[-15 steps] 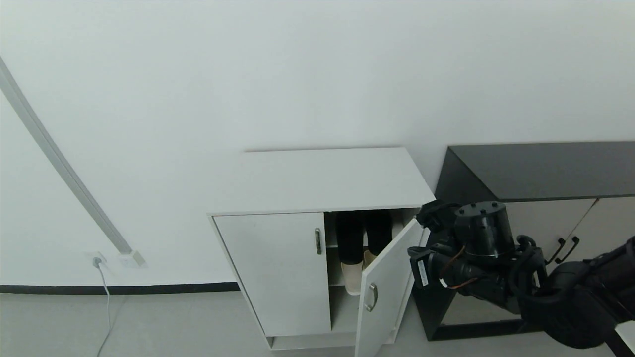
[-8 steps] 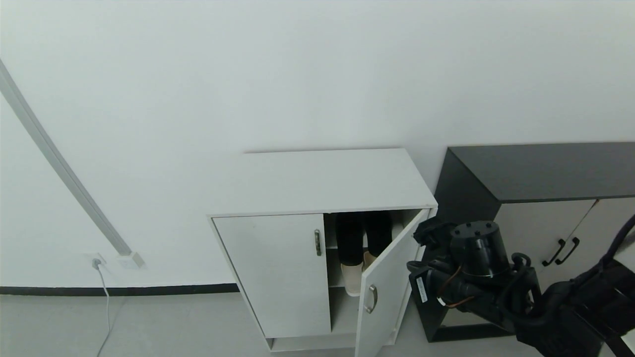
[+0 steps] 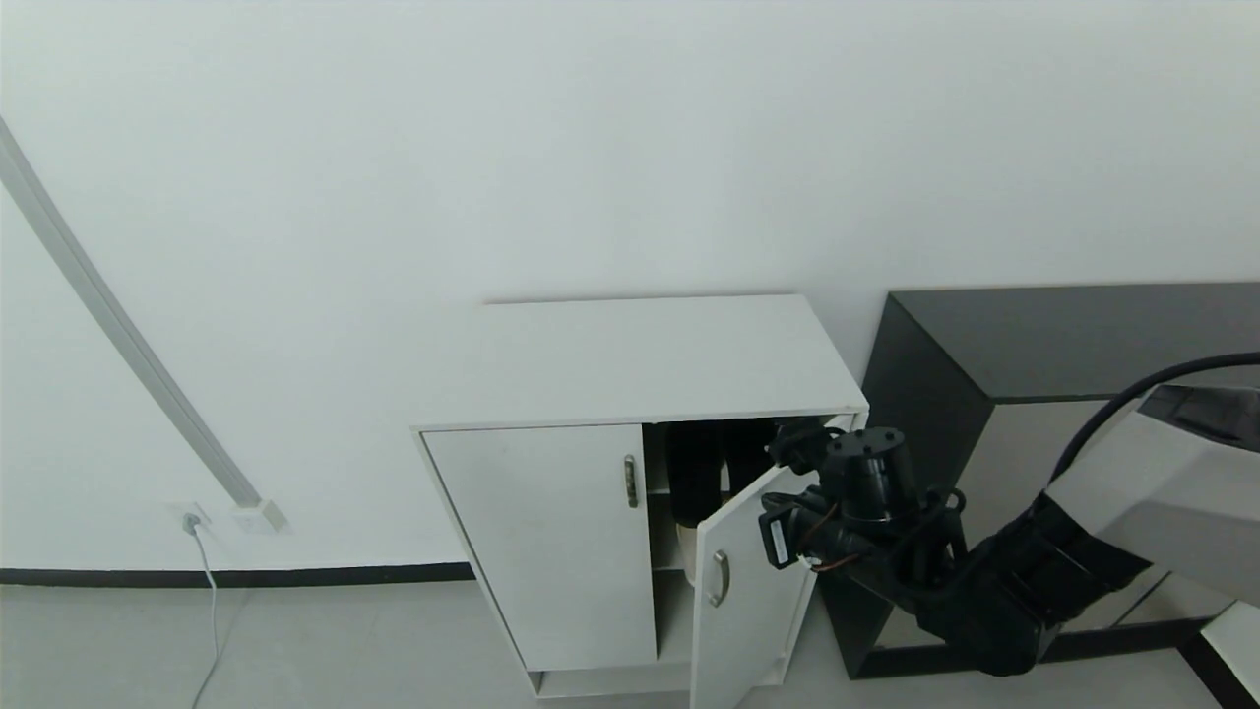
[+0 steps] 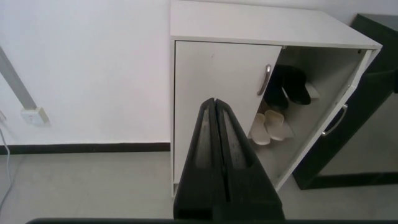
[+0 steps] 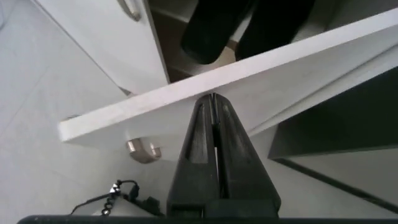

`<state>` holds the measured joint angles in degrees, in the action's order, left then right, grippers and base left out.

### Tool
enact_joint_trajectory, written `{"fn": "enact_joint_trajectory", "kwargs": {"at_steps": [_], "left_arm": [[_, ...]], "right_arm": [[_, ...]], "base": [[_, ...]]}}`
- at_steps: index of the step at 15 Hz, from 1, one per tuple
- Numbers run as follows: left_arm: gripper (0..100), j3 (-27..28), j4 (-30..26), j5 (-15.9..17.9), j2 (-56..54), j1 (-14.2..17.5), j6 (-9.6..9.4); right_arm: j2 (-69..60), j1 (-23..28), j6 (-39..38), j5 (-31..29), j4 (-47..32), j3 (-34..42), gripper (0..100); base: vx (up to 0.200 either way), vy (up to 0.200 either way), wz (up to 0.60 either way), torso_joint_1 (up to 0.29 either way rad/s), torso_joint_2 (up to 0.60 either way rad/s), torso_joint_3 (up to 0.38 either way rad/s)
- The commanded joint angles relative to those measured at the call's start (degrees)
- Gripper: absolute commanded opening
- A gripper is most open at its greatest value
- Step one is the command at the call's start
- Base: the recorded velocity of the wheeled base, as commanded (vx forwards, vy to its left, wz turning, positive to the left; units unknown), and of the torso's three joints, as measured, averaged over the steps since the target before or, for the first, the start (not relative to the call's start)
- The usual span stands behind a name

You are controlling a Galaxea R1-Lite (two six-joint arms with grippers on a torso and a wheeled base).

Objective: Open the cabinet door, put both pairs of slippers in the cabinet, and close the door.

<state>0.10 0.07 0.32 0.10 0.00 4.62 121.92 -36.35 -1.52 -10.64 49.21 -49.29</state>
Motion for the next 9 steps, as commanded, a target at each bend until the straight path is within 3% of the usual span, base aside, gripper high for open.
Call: {"fn": "enact_joint_trajectory", "kwargs": {"at_steps": [1,9], "left_arm": [[0,-0.01,0.01,0.03,-0.01,0.00,-0.05],[0,-0.01,0.01,-0.05,-0.01,0.00,0.04]], "right_arm": [[4.20,-0.03,0.03,0.01,0.01,-3.36,0],[10.80,0.84,0.03,-0.08,-0.17,-12.24,0]], "base": [[0.000,0.000,0.00,0.000,0.00,0.000],[0.000,0.000,0.00,0.000,0.00,0.000]]}}
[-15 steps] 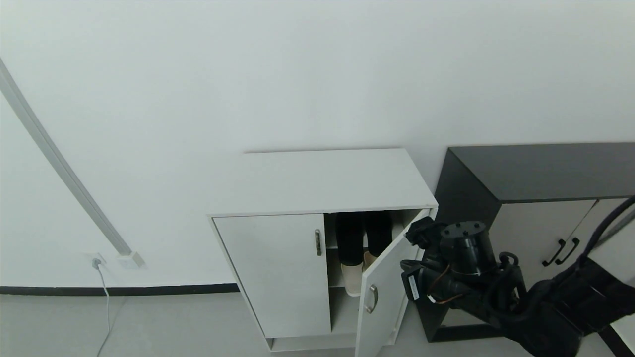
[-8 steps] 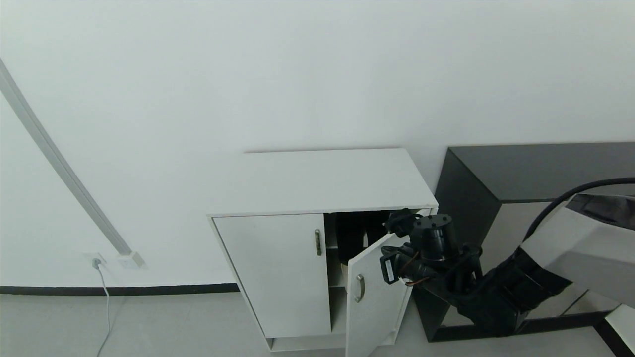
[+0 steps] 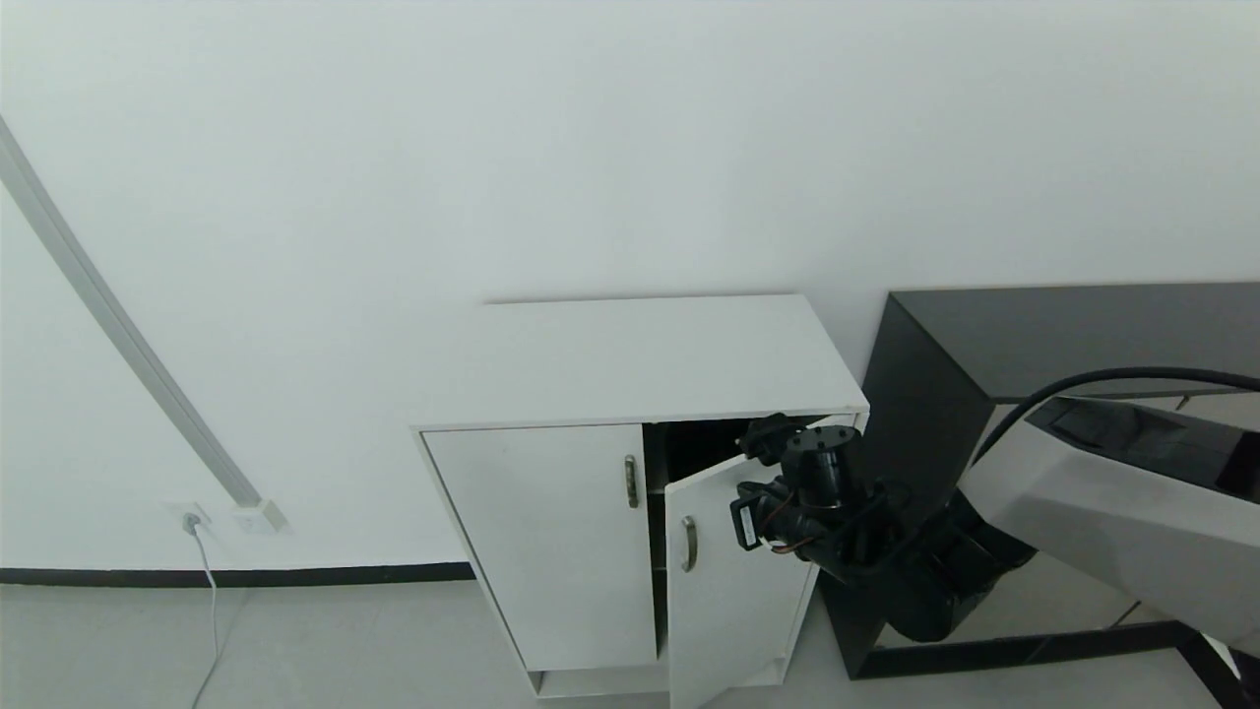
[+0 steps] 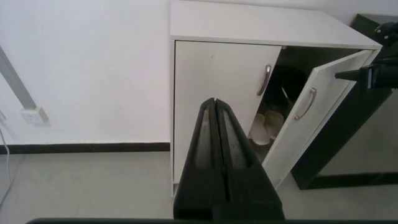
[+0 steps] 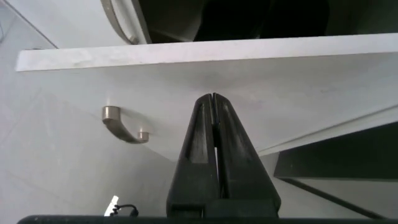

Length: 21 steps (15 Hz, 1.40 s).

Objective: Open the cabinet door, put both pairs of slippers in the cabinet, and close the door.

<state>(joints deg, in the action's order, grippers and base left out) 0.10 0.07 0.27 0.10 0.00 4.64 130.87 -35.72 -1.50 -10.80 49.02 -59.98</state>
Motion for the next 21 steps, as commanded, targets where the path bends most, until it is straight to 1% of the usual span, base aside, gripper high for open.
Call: {"fn": "enact_joint_trajectory", "kwargs": {"at_steps": [1,5,11,21], "left_arm": [[0,-0.01,0.01,0.00,-0.01,0.00,0.01],[0,-0.01,0.01,0.08,-0.01,0.00,-0.07],[0,-0.01,0.01,0.00,-0.01,0.00,0.01],[0,-0.01,0.01,0.00,-0.01,0.00,0.10]], "right_arm": [[2.64,0.56,0.01,0.08,0.02,-2.60,0],[4.13,1.44,0.01,0.08,0.02,-4.80,0],[7.03,2.41,0.01,0.17,-0.15,-10.25,0],[11.52,3.55,0.01,0.17,-4.28,-19.91,0]], "base": [[0.000,0.000,0.00,0.000,0.00,0.000],[0.000,0.000,0.00,0.000,0.00,0.000],[0.000,0.000,0.00,0.000,0.00,0.000],[0.000,0.000,0.00,0.000,0.00,0.000]]}}
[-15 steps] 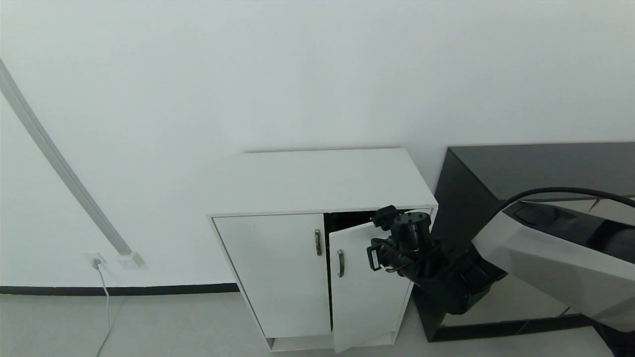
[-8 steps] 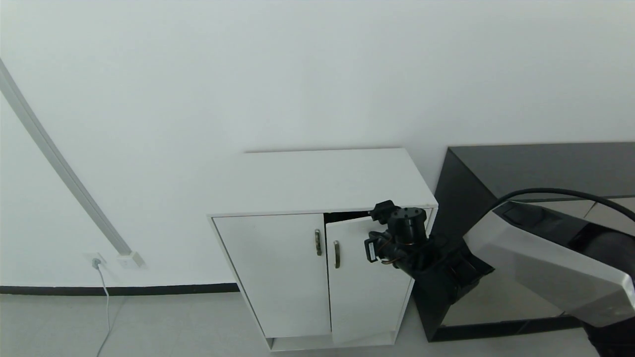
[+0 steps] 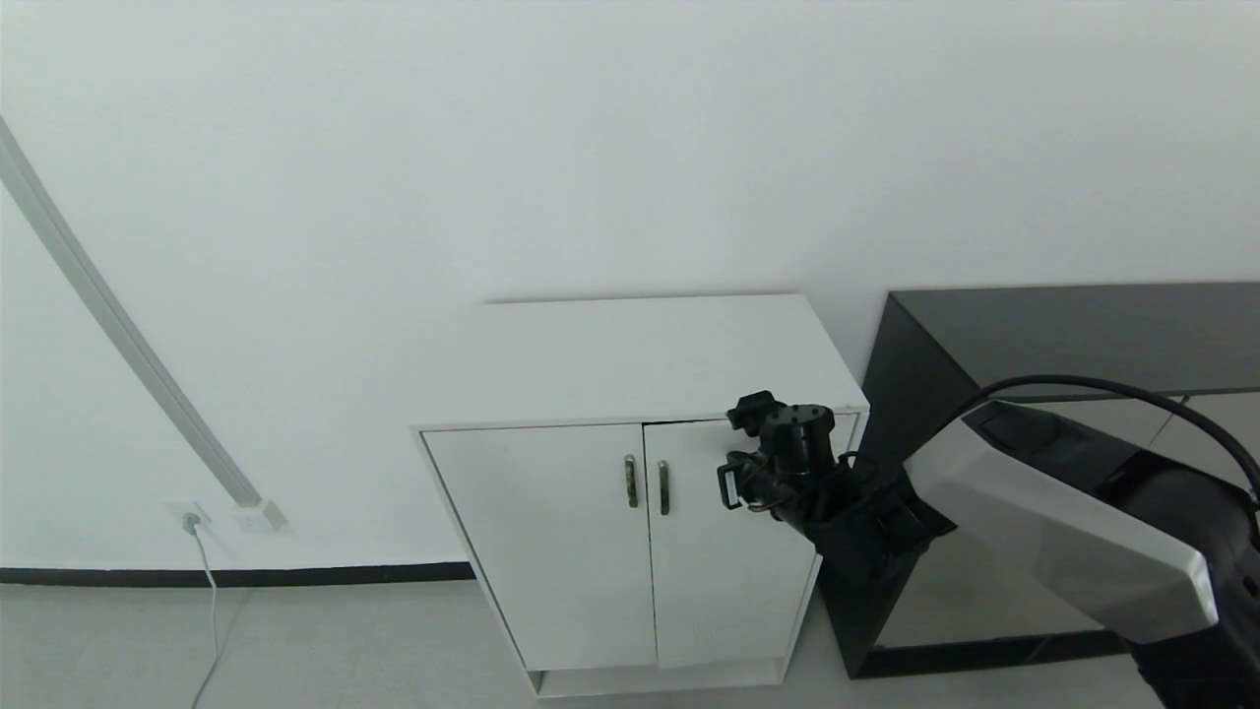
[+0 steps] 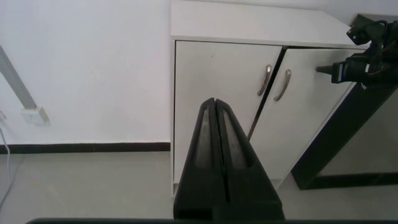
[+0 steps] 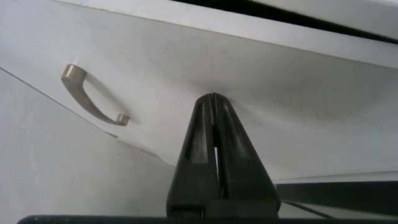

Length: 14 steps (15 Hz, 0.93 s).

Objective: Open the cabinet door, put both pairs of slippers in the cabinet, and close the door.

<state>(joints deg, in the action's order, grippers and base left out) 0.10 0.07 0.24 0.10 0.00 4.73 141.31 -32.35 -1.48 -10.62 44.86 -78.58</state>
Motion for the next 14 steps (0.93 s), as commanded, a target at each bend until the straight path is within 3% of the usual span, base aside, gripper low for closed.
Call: {"fn": "enact_joint_trajectory", "kwargs": {"at_steps": [1,14], "left_arm": [[0,-0.01,0.01,0.02,-0.01,0.00,0.02],[0,-0.01,0.01,0.02,-0.01,0.00,0.02]], "right_arm": [[1.16,0.27,-0.02,-0.02,-0.39,-1.58,0],[0.63,0.80,-0.02,-0.19,-1.44,-2.37,0]], "base": [[0.000,0.000,0.00,0.000,0.00,0.000],[0.000,0.000,0.00,0.000,0.00,0.000]]}}
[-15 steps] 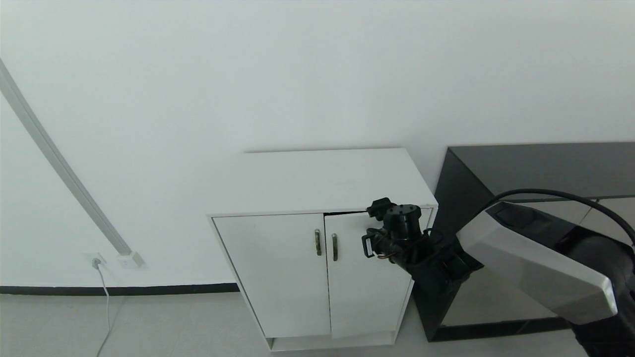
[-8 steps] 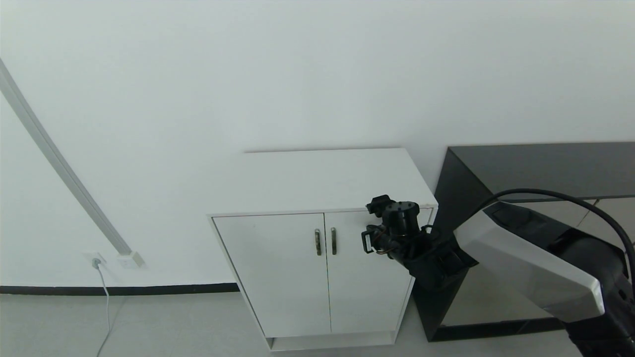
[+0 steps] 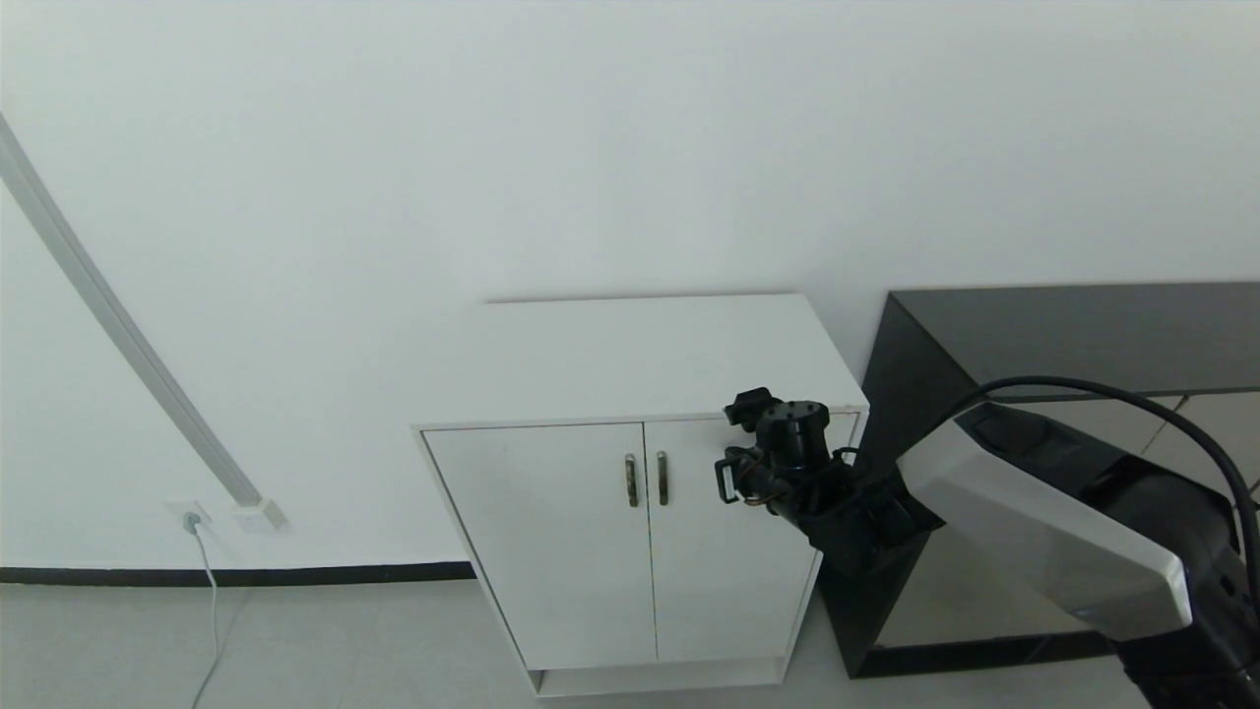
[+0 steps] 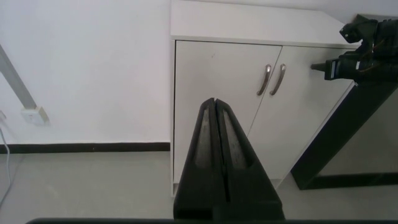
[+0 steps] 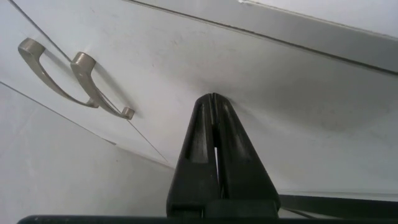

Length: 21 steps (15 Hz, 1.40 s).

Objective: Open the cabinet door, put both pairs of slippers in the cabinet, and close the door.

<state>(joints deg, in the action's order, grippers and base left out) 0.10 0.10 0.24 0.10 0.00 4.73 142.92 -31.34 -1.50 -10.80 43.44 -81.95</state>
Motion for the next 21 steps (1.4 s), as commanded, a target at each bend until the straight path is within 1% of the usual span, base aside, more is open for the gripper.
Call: {"fn": "enact_joint_trajectory", "kwargs": {"at_steps": [1,6,13,17,19,21], "left_arm": [[0,-0.01,0.08,0.02,-0.01,0.00,0.02],[0,-0.01,-0.01,0.02,-0.01,0.00,0.02],[0,-0.01,-0.01,0.02,-0.01,0.00,0.02],[0,-0.01,-0.01,0.02,-0.01,0.00,0.02],[0,-0.01,-0.01,0.11,-0.01,0.00,0.02],[0,-0.01,-0.01,0.11,-0.01,0.00,-0.07]], "right_arm": [[-1.86,-0.21,0.01,-0.01,0.07,2.32,0],[-8.54,-0.30,0.01,0.17,3.15,12.07,0],[-20.49,-0.03,-0.08,0.17,8.16,29.47,0],[-26.20,3.04,0.27,-0.45,12.20,37.03,0],[-30.16,4.62,0.53,-0.54,14.92,42.31,0],[-36.22,7.88,1.68,-0.54,18.88,50.39,0]], "base": [[0.000,0.000,0.00,0.000,0.00,0.000],[0.000,0.000,0.00,0.000,0.00,0.000],[0.000,0.000,0.00,0.000,0.00,0.000],[0.000,0.000,0.00,0.000,0.00,0.000],[0.000,0.000,0.00,0.000,0.00,0.000],[0.000,0.000,0.00,0.000,0.00,0.000]]}}
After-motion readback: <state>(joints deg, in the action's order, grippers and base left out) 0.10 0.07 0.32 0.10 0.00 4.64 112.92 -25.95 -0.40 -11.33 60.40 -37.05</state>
